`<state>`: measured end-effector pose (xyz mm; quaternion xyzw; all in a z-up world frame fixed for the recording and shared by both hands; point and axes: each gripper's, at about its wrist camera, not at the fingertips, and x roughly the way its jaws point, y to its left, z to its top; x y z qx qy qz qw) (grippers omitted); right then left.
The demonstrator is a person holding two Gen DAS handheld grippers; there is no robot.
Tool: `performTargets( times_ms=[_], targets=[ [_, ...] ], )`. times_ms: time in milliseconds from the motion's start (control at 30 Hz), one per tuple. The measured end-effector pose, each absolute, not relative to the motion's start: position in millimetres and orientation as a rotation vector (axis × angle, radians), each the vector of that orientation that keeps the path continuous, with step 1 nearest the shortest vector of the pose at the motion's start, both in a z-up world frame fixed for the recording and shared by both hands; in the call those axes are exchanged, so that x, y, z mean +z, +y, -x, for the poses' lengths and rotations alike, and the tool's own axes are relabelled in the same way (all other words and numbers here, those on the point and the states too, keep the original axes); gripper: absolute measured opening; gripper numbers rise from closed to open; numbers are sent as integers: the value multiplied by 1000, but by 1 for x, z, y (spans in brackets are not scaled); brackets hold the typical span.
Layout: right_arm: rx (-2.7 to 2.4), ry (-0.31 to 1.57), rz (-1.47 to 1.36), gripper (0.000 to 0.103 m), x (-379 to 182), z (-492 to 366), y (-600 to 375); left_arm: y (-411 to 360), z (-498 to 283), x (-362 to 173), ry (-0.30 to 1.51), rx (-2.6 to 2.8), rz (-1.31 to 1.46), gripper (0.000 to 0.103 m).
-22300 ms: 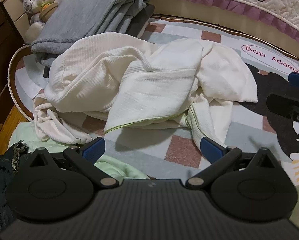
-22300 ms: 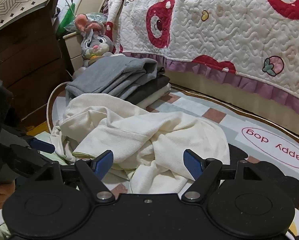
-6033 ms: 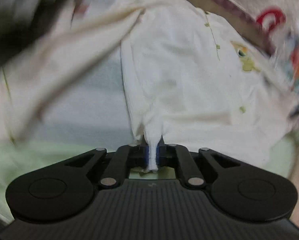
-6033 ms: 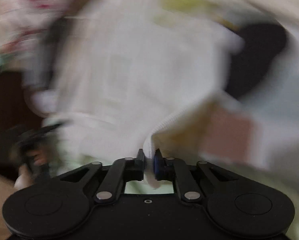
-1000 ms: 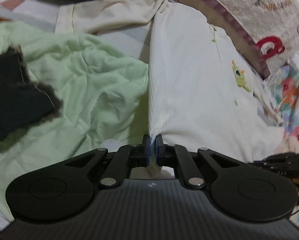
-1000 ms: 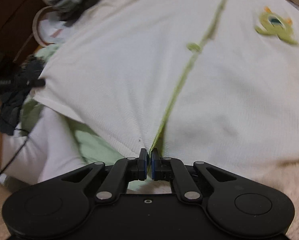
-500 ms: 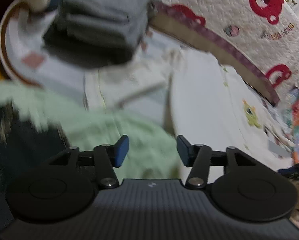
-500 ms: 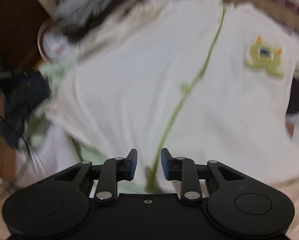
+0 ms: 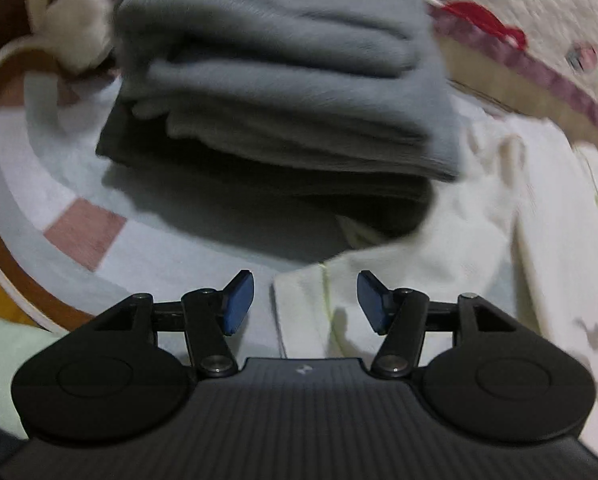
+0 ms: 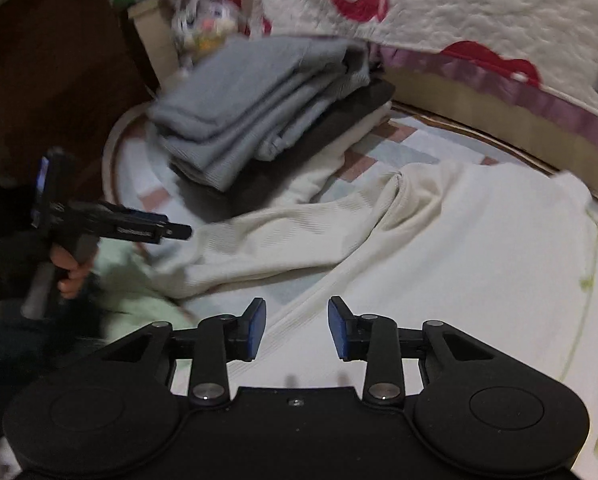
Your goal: Fold clothes
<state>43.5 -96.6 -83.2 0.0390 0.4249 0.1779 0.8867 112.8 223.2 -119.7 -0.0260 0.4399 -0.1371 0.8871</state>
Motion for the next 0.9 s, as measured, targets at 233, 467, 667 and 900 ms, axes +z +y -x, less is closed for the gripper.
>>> performTargets(
  times_ms=[233,467,667,900],
  targets=[
    [468,908,-287,39,-124,-86,-88,225,-114,-147,906,-368,95,71],
    [464,950,-627,40,-166,-103,-96,207,-107,-146,897,-333,28,10],
    [448,969,-762,45,-172,-80,-121,191,-46,-79,722,-449,18,10],
    [498,975,-943,59,-183,-38,-165,129,33,-51,692,-717,-106,10]
  ],
)
